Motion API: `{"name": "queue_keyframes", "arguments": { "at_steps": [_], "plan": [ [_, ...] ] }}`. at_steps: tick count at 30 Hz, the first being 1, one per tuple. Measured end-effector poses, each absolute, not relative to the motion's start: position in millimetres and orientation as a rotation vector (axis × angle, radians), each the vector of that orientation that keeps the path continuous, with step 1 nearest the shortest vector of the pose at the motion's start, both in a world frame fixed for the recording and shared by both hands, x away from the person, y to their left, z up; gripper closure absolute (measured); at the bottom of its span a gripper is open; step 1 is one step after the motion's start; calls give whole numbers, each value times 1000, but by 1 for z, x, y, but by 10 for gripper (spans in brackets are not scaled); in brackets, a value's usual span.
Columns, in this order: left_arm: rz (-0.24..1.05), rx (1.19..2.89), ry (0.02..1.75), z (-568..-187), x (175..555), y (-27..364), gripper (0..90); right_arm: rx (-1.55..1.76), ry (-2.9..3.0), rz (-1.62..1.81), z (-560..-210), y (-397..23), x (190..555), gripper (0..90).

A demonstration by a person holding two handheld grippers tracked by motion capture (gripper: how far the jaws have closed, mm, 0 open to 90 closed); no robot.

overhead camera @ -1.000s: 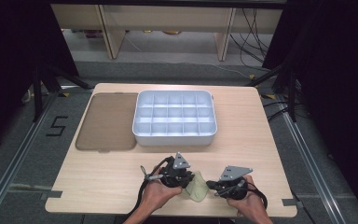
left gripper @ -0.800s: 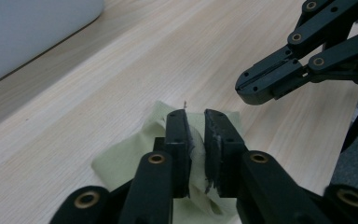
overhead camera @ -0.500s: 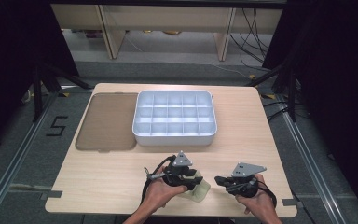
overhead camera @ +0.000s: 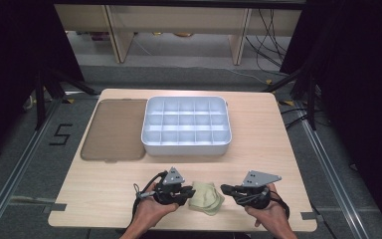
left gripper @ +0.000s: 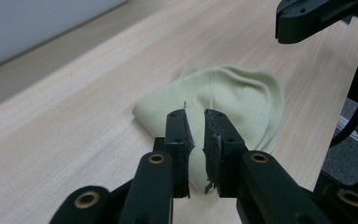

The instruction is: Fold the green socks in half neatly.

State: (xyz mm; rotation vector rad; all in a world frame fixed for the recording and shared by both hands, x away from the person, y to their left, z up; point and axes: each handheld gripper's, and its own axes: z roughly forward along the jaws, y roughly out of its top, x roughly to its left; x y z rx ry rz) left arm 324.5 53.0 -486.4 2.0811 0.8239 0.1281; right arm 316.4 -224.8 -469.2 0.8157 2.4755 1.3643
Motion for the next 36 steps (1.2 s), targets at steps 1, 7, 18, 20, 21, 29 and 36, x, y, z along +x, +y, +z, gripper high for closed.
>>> {"name": "queue_keyframes", "arguments": {
  "at_steps": [1, 7, 18, 20, 21, 29, 36],
  "plan": [
    [129, 2102, 818, -488, 325, 52, 794, 806, 2490, 1359, -469, -221, 316, 882],
    [127, 2150, 803, -501, 325, 41, 809, 728, 2563, 1296, -477, -196, 316, 882],
    [158, 2188, 793, -508, 322, 37, 821, 802, 2658, 1124, -505, -198, 321, 897],
    [172, 2195, 796, -508, 322, 37, 821, 800, 2674, 1105, -502, -198, 322, 896],
    [171, 2197, 790, -508, 321, 37, 821, 789, 2666, 1107, -501, -198, 322, 894],
    [198, 2154, 794, -492, 331, 33, 809, 781, 2565, 1143, -489, -198, 335, 893],
    [217, 2187, 824, -500, 357, 23, 814, 812, 2579, 1083, -495, -200, 340, 893]
  ]
}}
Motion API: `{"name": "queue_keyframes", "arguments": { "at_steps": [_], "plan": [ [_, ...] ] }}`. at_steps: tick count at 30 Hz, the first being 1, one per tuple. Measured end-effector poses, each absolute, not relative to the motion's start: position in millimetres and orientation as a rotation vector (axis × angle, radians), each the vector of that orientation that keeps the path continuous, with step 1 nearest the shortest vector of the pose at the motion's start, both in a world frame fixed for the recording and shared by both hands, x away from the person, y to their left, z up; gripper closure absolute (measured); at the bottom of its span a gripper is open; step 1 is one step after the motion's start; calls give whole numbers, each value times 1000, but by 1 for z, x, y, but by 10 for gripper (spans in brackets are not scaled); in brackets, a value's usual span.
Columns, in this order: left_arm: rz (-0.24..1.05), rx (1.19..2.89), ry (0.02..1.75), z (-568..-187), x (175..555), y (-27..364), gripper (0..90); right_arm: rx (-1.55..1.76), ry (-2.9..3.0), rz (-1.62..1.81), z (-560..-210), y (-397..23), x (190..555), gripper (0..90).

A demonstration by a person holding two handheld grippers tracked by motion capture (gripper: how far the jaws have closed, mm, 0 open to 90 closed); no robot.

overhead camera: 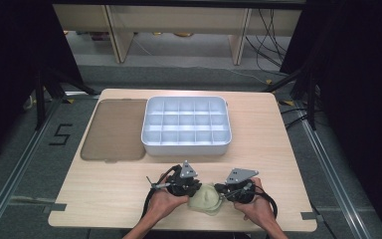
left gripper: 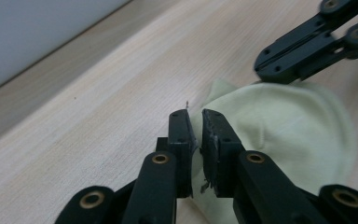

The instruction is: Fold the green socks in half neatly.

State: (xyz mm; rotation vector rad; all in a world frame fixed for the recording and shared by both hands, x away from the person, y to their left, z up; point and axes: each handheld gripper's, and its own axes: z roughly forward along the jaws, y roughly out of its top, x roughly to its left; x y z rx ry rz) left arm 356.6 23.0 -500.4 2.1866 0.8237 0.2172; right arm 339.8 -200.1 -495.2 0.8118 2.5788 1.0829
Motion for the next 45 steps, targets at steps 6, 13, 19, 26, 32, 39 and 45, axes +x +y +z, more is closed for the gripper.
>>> {"name": "queue_keyframes", "arguments": {
  "at_steps": [6, 13, 19, 26, 32, 39, 45],
  "plan": [
    [209, 2179, 840, -504, 358, 23, 816, 808, 2531, 1175, -486, -202, 341, 894],
    [221, 2189, 826, -504, 358, 23, 820, 762, 2583, 1105, -492, -191, 340, 892],
    [227, 2177, 824, -501, 357, 27, 812, 829, 2574, 1115, -495, -202, 344, 888],
    [161, 2117, 853, -491, 340, 46, 702, 785, 2562, 1196, -486, -208, 328, 883],
    [117, 2088, 942, -492, 327, 55, 486, 769, 2563, 1197, -485, -210, 322, 877],
    [52, 2142, 1030, -497, 318, 49, 371, 780, 2570, 1212, -486, -213, 322, 863],
    [26, 2141, 1057, -503, 319, 46, 365, 759, 2551, 1214, -485, -213, 320, 861]
  ]
}}
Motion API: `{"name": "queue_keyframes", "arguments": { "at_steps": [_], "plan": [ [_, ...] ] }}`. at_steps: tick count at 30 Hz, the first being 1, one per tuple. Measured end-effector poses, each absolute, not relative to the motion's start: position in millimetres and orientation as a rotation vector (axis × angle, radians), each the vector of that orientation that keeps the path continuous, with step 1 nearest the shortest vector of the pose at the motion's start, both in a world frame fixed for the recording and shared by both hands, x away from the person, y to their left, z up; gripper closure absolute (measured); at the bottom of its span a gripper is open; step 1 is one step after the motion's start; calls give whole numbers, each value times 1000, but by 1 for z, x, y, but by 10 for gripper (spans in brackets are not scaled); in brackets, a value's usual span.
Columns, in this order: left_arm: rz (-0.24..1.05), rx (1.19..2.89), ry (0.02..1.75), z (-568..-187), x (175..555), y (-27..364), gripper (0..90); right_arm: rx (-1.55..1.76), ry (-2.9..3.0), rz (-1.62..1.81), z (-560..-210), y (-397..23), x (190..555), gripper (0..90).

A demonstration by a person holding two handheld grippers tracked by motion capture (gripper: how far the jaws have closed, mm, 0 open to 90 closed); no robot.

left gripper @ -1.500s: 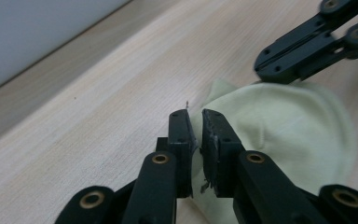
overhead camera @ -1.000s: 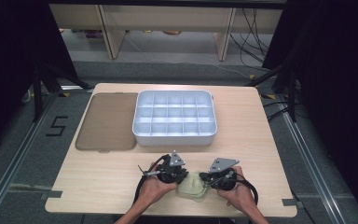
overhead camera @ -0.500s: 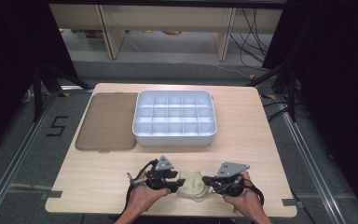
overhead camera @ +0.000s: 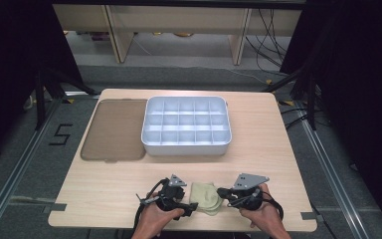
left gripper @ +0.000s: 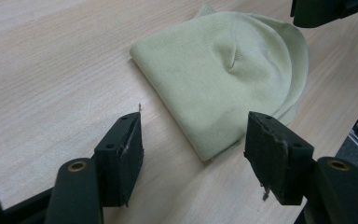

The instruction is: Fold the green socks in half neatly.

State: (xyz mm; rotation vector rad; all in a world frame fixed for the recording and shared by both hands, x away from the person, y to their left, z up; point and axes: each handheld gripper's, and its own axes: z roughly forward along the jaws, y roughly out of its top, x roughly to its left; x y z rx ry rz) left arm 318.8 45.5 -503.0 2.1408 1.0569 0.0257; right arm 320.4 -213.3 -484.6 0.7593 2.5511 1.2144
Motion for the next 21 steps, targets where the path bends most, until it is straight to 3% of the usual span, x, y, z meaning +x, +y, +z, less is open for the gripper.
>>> {"name": "queue_keyframes", "arguments": {
  "at_steps": [8, 21],
  "plan": [
    [6, 2116, 1102, -500, 325, 43, 320, 778, 2556, 1212, -485, -213, 321, 846],
    [19, 2122, 1105, -503, 324, 39, 457, 763, 2552, 1219, -484, -212, 319, 832]
  ]
}}
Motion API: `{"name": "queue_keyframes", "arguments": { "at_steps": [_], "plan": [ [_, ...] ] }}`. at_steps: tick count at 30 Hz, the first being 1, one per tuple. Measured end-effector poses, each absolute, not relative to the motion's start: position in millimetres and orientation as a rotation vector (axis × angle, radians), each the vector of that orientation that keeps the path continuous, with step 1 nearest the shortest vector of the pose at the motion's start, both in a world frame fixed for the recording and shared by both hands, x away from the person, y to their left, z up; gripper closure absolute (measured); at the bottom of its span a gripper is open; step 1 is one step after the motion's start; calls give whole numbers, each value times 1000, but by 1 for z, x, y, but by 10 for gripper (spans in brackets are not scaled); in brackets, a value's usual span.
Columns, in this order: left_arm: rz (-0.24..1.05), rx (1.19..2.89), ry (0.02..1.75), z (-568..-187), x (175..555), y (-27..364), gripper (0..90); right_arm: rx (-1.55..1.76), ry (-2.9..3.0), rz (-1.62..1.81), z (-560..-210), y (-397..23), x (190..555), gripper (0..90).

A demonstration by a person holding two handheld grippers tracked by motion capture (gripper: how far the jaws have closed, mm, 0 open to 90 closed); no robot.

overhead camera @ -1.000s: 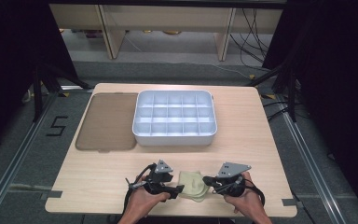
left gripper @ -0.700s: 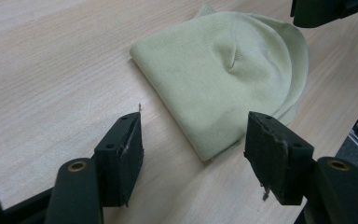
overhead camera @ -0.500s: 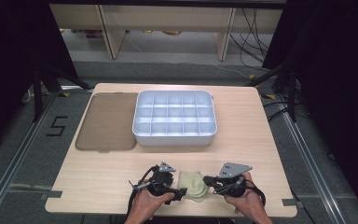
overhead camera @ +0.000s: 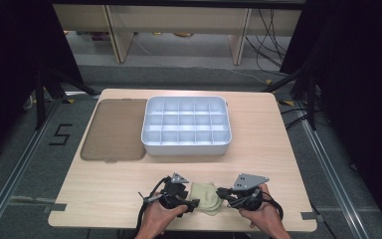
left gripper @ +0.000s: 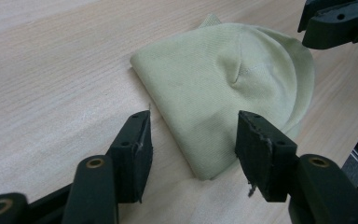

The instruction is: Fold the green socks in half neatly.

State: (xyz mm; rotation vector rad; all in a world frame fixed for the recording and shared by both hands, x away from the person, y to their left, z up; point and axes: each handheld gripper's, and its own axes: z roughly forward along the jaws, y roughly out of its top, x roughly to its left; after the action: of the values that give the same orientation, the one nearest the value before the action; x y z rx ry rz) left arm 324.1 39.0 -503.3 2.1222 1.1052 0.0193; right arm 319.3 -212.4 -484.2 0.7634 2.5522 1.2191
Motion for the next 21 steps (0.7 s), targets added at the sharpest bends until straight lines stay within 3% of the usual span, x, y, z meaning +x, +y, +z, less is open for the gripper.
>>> {"name": "queue_keyframes", "arguments": {
  "at_steps": [12, 21],
  "plan": [
    [57, 2060, 1083, -507, 320, 40, 789, 740, 2558, 1237, -484, -208, 317, 828],
    [129, 2110, 1035, -498, 317, 41, 837, 684, 2600, 1295, -488, -191, 309, 840]
  ]
}}
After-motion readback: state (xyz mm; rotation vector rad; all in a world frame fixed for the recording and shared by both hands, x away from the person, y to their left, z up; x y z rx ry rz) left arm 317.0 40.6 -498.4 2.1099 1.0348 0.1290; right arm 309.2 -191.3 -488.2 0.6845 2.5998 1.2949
